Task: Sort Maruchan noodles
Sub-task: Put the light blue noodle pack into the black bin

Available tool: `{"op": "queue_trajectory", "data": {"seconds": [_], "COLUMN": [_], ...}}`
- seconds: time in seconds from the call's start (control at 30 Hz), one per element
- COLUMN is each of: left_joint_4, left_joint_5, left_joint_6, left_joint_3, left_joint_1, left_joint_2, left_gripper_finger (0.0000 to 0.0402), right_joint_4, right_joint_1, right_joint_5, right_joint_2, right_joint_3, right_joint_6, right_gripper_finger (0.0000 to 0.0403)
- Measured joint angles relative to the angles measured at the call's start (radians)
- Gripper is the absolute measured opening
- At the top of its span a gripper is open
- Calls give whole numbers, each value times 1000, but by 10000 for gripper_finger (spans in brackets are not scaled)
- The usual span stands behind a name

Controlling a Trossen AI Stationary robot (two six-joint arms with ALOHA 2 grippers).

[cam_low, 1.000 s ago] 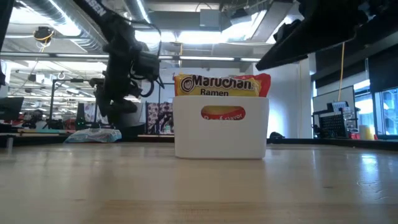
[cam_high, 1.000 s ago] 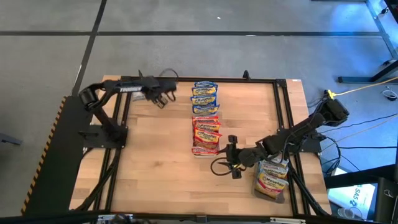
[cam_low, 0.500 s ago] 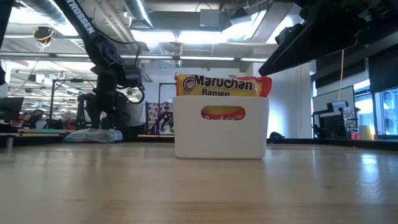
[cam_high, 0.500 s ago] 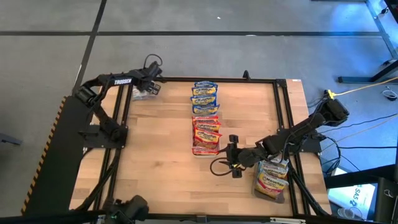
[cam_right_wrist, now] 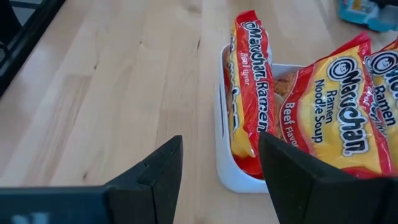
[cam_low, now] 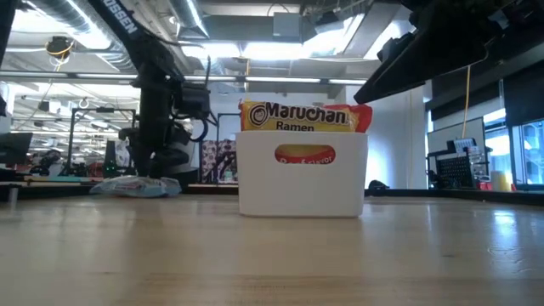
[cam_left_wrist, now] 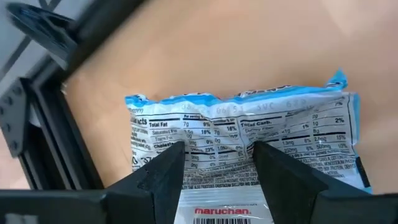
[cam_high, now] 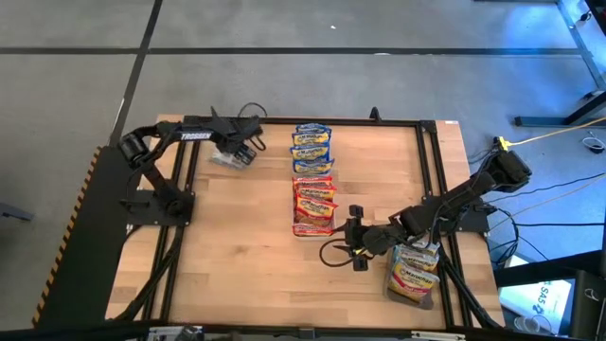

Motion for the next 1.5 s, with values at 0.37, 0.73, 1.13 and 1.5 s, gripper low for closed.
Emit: {"op": "queue_trajectory", "data": {"seconds": [0.37, 0.73, 1.13, 1.5], "left_joint_4": [-193, -198, 188, 916], "left_joint_5": [21, 107, 122, 112], "left_joint_6": [-298, -686, -830, -567], "left_joint_3": [-2, 31, 82, 93], "left_joint_1": [-415, -918, -1282, -1333], "left_joint_2": [1, 4, 32, 180], "left_gripper_finger": [191, 191, 191, 191], "right_joint_4": [-95, -127, -115, 71], "right_joint_1": [72, 179, 279, 348], "right_joint_5": [0, -35, -35, -54], "right_joint_2": [-26, -26, -25, -25], "right_joint_3": [41, 55, 55, 55], "right_joint_6": [59, 134, 273, 270], "right_gripper_finger": [188, 188, 188, 188]}}
